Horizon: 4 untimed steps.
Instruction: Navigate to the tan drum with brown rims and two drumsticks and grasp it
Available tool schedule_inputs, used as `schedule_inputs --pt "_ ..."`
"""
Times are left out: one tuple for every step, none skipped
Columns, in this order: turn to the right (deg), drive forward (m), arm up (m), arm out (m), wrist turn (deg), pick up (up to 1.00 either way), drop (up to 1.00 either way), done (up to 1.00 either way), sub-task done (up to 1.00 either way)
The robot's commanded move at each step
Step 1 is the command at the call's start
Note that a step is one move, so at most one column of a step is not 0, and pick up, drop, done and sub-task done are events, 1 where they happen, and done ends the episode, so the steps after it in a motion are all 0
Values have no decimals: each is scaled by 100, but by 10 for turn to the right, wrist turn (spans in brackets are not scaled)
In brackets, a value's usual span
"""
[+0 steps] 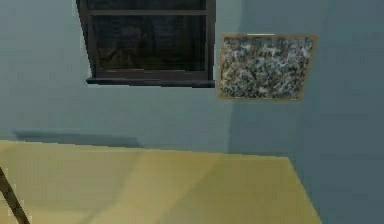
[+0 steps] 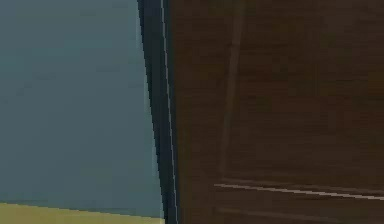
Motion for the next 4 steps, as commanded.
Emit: schedule_inputs --pt "30 0 0 0 0 0 0 0 0" --pt "0 30 0 0 0 0 0 0 0" --pt "-450 0 0 0 0 0 0 0 0" --pt "-30 0 0 0 0 0 0 0 0"
